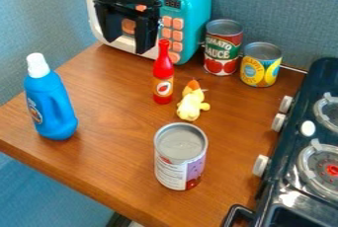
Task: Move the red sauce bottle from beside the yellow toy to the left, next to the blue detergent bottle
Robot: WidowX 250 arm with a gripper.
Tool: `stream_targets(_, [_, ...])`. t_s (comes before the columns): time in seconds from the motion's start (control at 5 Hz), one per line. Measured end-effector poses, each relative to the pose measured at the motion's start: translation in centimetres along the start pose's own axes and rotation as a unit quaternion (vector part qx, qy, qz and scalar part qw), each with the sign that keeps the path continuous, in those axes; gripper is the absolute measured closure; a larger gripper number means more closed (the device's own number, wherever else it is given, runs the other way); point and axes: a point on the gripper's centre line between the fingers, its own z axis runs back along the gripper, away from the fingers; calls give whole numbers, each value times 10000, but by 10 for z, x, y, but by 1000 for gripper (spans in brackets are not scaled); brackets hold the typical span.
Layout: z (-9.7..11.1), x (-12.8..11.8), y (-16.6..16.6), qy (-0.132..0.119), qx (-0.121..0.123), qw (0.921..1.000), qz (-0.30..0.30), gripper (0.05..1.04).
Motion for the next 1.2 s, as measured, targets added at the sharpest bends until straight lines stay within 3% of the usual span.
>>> stream_targets(0.2, [-12,-1,0,180,-37,9998,1,82])
stream_targets(0.4, [-7,10,-1,123,-86,9999,0,82])
stream_targets(0.8, [-10,39,5,248,272,9993,-78,82])
stream_targets(1.0, [-19,54,-4,519,426,9976,-183,82])
stream_targets(1.2, [-20,62,-6,576,429,9973,-177,82])
